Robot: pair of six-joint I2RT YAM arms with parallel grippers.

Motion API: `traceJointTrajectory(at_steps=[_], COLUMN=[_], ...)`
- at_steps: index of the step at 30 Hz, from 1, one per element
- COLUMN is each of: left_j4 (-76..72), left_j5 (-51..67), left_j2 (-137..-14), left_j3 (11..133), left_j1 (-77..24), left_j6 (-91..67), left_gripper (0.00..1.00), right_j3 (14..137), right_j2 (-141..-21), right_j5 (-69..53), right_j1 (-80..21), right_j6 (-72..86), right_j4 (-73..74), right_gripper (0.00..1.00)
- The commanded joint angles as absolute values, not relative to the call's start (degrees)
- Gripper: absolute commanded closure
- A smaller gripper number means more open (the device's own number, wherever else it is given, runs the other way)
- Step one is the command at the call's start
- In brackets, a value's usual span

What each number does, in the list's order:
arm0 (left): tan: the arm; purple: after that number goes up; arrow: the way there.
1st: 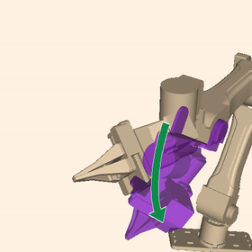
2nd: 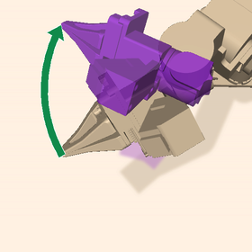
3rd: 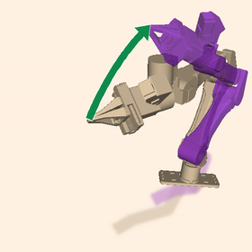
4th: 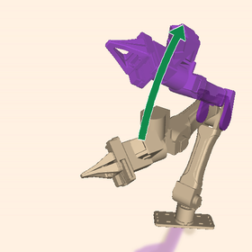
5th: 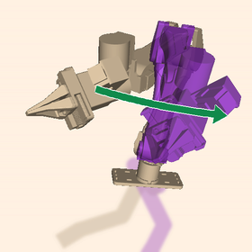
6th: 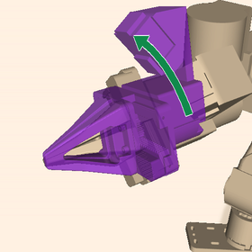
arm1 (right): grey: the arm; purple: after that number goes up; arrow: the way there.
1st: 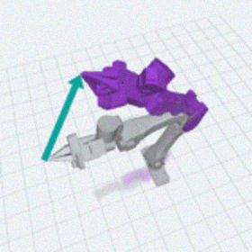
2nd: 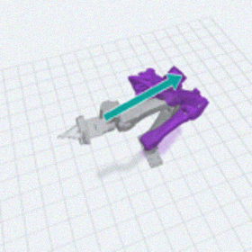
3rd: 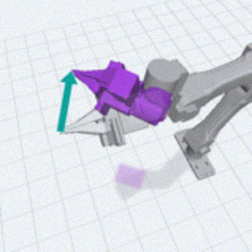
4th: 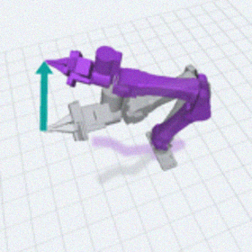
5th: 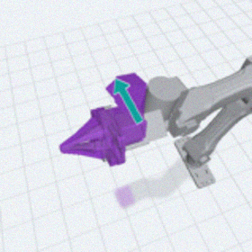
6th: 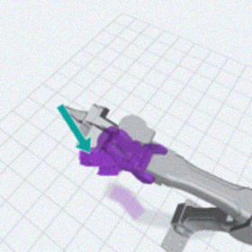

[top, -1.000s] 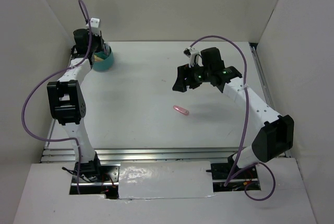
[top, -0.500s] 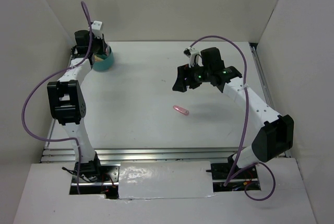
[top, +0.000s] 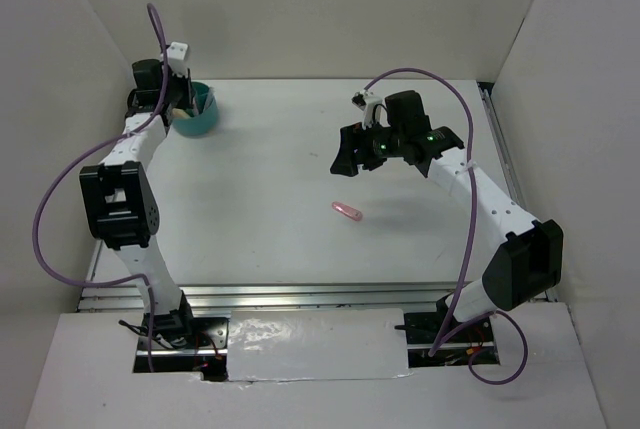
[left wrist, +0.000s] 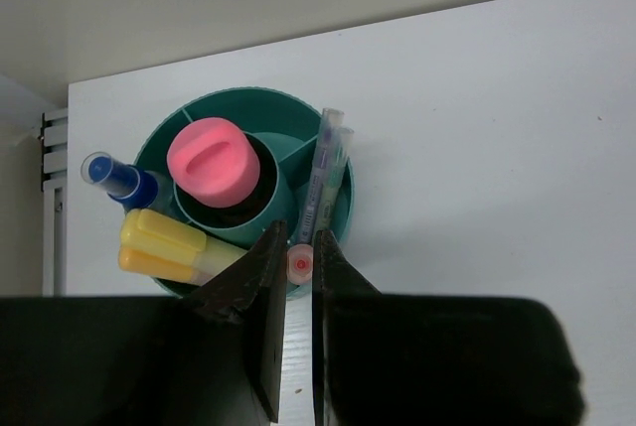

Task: Sort the stationery into containers
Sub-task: Place the pen in the storage box.

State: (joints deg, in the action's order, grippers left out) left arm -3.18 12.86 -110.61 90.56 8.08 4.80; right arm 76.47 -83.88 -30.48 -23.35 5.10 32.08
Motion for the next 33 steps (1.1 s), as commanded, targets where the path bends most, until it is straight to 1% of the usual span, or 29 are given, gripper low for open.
traceJointTrajectory(at_steps=[1, 5, 9, 12, 15, 18, 27, 33], left_j4=[-2.4, -0.4, 2.2, 2.4, 0.8, -1.1, -5.7, -9.0], left_j5=[11.3, 4.5, 0.5, 0.3, -2.6, -3.8, -1.1, -2.8], left_j2=[-107.8, -109.2, -111.3, -112.5, -113.0, -114.4, -117.0, -118.3], left_j3=[90.3, 92.1, 94.8, 96.5, 96.3, 96.2, 95.3, 95.4], left_j1=[8.4, 8.3, 8.2, 8.0, 7.7, 7.5, 7.8, 7.6], left_j6=[6.7, 9.6, 11.8, 12.6, 14.1, 15.9, 17.9, 21.4], left_gripper=[1.00, 1.00, 1.00, 1.00, 1.00, 1.00, 1.00, 1.00], right_j3=[77.3, 76.9, 76.8, 77.0, 77.0, 76.7, 76.6, 76.8], right_j2=[-83.6, -83.2, -83.3, -83.5, -83.5, -83.5, -83.5, -83.7], right_j5=[-31.1, -31.0, -30.9, -31.1, -31.1, -31.1, -30.8, -30.8], right_j1=[-23.0, -23.0, -23.0, -22.9, -22.9, -23.0, -22.9, -22.8], right_j6=[5.5, 5.5, 5.5, 5.5, 5.5, 5.5, 5.4, 5.4], right_j4=[30.3, 30.1, 30.1, 30.1, 30.1, 30.1, 30.3, 30.5], right_gripper=[0.20, 0.20, 0.20, 0.20, 0.20, 0.20, 0.20, 0.20])
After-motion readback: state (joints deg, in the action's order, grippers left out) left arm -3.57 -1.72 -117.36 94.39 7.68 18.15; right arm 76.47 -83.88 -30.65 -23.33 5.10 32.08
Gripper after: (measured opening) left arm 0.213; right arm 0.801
